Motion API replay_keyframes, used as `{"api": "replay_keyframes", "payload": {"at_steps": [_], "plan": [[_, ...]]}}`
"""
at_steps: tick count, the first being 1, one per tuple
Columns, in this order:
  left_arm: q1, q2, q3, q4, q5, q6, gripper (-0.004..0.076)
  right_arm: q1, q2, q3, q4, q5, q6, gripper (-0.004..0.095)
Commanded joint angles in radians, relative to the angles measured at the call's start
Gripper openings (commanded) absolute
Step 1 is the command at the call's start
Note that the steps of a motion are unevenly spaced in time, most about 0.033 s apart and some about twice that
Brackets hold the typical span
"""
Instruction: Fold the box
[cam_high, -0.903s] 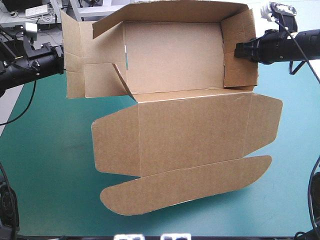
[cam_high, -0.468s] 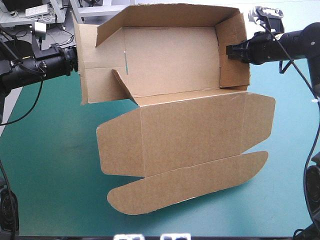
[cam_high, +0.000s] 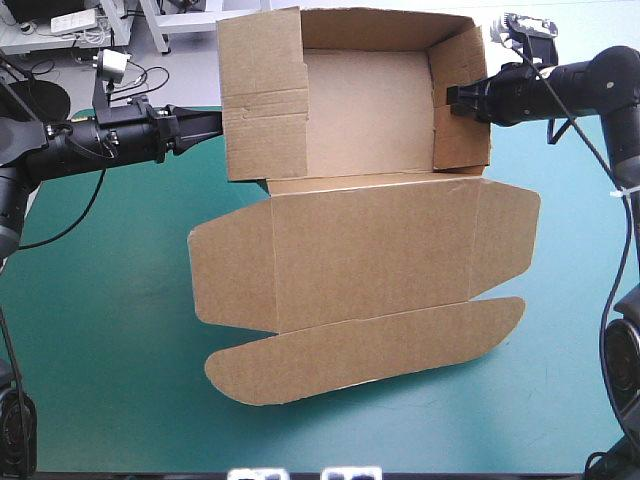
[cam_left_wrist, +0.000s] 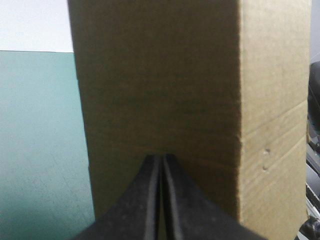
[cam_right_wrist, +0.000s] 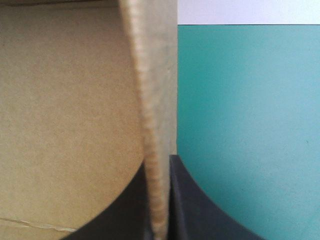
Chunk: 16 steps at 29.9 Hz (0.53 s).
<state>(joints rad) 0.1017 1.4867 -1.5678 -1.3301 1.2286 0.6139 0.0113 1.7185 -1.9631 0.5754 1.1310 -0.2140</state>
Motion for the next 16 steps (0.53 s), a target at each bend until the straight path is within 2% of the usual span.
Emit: {"api": "replay_keyframes", "payload": {"at_steps": [1,7,10,12,16], "plan": [[-0.009,-0.04,-0.03,-0.081,0.062,-0.005,0.0,0.032,-0.047,-0.029,0.035,-0.081,0.009,-0.0013],[-0.009,-0.04,-0.03,-0.077,0.062,-0.005,0.0,0.095,-0.033,-0.029,-0.036,-0.112,0.036,-0.0013],[-0.009,-0.04,-0.03,-0.062,0.062,-0.001,0.0029,0.107,-0.021,-0.029,-0.038,-0.121,0.038,-0.0013],[-0.009,-0.04,-0.03,-0.053,0.062,-0.001,0.0071,0.109,-0.016,-0.029,-0.034,-0.127,0.052,-0.0013],[-0.009,-0.04,-0.03,-0.038,0.062,0.002,0.0218,0.111,-0.011,-0.029,-0.034,-0.137,0.054,-0.0013]]}}
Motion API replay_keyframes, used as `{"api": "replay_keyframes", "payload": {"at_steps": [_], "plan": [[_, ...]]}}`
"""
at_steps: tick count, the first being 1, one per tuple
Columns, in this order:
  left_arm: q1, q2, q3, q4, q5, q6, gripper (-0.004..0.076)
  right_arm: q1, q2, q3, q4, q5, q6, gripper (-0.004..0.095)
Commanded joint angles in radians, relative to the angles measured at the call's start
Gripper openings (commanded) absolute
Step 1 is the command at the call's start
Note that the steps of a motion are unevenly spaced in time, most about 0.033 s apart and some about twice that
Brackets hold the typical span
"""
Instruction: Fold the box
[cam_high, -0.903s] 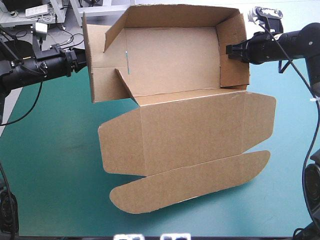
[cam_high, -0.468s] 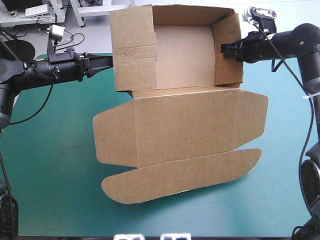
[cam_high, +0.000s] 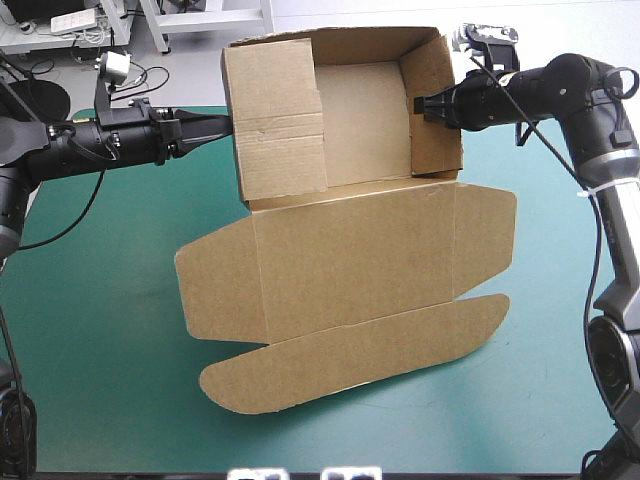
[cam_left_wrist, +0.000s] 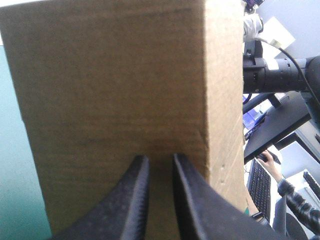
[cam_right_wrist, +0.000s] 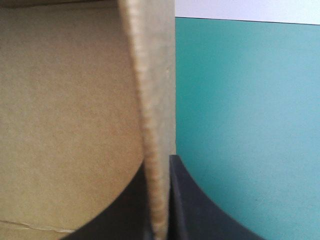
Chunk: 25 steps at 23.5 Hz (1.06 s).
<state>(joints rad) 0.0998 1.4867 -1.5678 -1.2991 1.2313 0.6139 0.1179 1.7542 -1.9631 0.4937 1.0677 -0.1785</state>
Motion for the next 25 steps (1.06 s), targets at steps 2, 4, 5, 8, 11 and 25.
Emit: {"api": "replay_keyframes", "payload": {"at_steps": [2,4,5,8,11,25], "plan": [[-0.007,-0.04,-0.03,-0.069,0.059,0.002,0.0292,0.01,-0.042,-0.029,0.048,-0.084,0.024,-0.0013],[-0.007,-0.042,-0.03,-0.069,0.059,0.002,0.0337,0.012,-0.036,-0.029,0.048,-0.101,0.032,-0.0013],[-0.007,-0.042,-0.03,-0.069,0.059,0.002,0.0342,0.015,-0.034,-0.029,0.046,-0.106,0.039,-0.0013],[-0.007,-0.042,-0.03,-0.069,0.059,0.0,0.0342,0.019,-0.023,-0.029,0.05,-0.115,0.041,-0.0012],[-0.007,-0.042,-0.03,-0.028,0.059,0.0,0.0342,0.019,-0.009,-0.029,0.052,-0.117,0.053,-0.0013],[-0.007,-0.04,-0.03,0.335,-0.007,-0.069,0.0344,0.227,-0.009,-0.029,-0.132,-0.158,0.148,0.0002]]}}
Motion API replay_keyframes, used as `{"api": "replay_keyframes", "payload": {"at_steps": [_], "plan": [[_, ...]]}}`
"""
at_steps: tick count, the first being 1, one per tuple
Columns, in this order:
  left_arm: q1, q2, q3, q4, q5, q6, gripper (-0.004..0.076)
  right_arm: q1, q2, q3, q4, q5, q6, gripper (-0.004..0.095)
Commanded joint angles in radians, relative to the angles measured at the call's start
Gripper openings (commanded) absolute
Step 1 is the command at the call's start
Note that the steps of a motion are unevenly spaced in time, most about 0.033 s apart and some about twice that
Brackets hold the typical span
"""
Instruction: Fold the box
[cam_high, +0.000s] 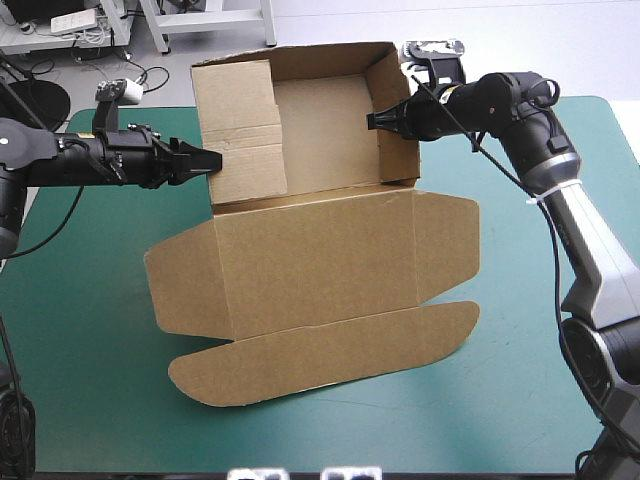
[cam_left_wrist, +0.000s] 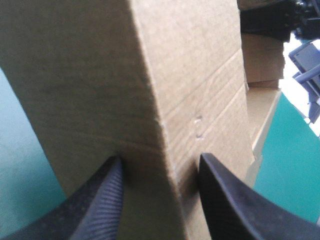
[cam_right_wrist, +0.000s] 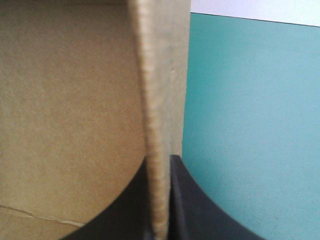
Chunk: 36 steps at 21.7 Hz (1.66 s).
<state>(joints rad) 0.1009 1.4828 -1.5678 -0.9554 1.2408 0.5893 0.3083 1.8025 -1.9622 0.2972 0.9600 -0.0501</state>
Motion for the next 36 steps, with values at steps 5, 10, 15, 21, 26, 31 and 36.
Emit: {"api": "replay_keyframes", "payload": {"at_steps": [5,10,15,21,26,31,36], "plan": [[-0.008,-0.036,-0.028,0.103,-0.12,-0.096,0.0343,0.131,-0.078,-0.03,-0.001,-0.056,0.081,0.0002],[-0.008,-0.036,-0.028,0.186,-0.231,-0.119,0.0277,0.18,-0.115,-0.03,-0.018,-0.029,0.116,0.0002],[-0.008,-0.036,-0.028,0.222,-0.25,-0.131,0.0066,0.187,-0.133,-0.03,-0.034,0.048,0.128,0.0002],[-0.158,-0.036,-0.028,0.3,-0.216,-0.226,-0.001,0.187,-0.131,-0.03,-0.154,0.199,0.217,0.0002],[-0.364,-0.032,-0.028,0.623,-0.288,-0.463,-0.001,0.185,-0.085,-0.029,-0.256,0.292,0.269,0.0],[-0.417,0.091,-0.028,0.736,-0.255,-0.617,-0.001,0.185,0.069,-0.029,-0.202,0.292,0.273,0.0],[-0.417,0.242,-0.028,0.734,-0.23,-0.656,-0.001,0.174,0.234,-0.029,-0.133,0.292,0.273,-0.0001]]}}
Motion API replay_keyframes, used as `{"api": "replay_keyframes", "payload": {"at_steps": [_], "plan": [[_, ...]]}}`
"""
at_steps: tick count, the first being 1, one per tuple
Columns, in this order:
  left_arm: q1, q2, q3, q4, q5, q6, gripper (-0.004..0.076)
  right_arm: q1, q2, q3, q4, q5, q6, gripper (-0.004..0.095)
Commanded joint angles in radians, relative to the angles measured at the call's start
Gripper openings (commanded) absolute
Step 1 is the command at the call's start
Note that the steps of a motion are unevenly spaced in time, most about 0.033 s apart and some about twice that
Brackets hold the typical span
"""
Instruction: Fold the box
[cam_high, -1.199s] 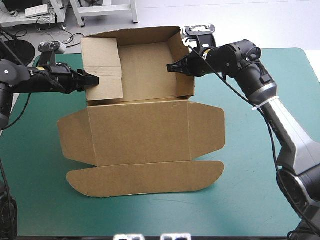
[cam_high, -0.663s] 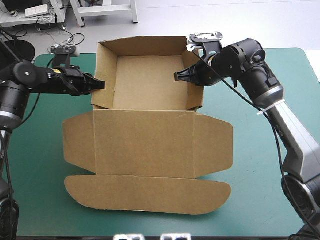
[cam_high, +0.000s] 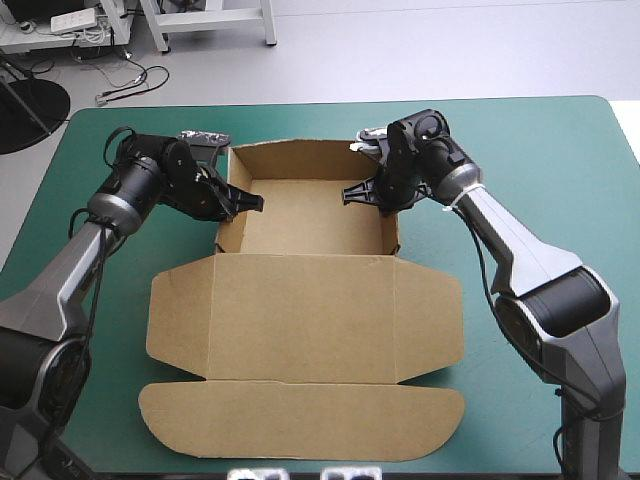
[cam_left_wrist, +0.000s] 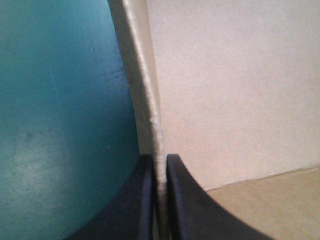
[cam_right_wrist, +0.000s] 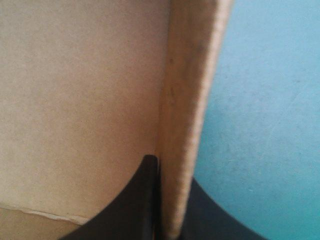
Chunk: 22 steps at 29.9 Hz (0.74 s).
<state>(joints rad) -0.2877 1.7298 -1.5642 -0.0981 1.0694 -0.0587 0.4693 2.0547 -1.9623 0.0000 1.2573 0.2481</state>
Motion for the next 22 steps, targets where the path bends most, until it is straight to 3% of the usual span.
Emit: {"api": "replay_keyframes", "payload": {"at_steps": [1,8,12,14,17,19,22], "plan": [[-0.028,0.008,-0.032,-0.119,-0.057,-0.008,-0.001,0.008,-0.001,-0.029,0.181,-0.005,-0.025,-0.0001],[-0.028,0.055,-0.032,-0.105,-0.056,0.059,-0.0008,0.006,0.027,-0.029,0.132,-0.007,-0.063,0.0029],[-0.024,0.057,-0.032,-0.09,-0.01,0.059,0.0015,0.006,0.014,-0.029,0.109,-0.007,-0.058,0.0264],[-0.02,0.057,-0.032,-0.09,0.013,0.059,0.0057,0.006,0.009,-0.029,0.098,-0.007,-0.058,0.0433],[-0.015,0.057,-0.032,-0.094,0.034,0.059,0.0149,0.006,0.0,-0.029,0.079,-0.007,-0.058,0.0599],[-0.015,0.057,-0.032,-0.094,0.027,0.059,0.0233,0.004,-0.008,-0.029,0.069,-0.007,-0.058,0.063],[-0.015,0.057,-0.032,-0.094,0.004,0.059,0.0368,0.004,-0.019,-0.031,0.059,-0.007,-0.112,0.0599]]}}
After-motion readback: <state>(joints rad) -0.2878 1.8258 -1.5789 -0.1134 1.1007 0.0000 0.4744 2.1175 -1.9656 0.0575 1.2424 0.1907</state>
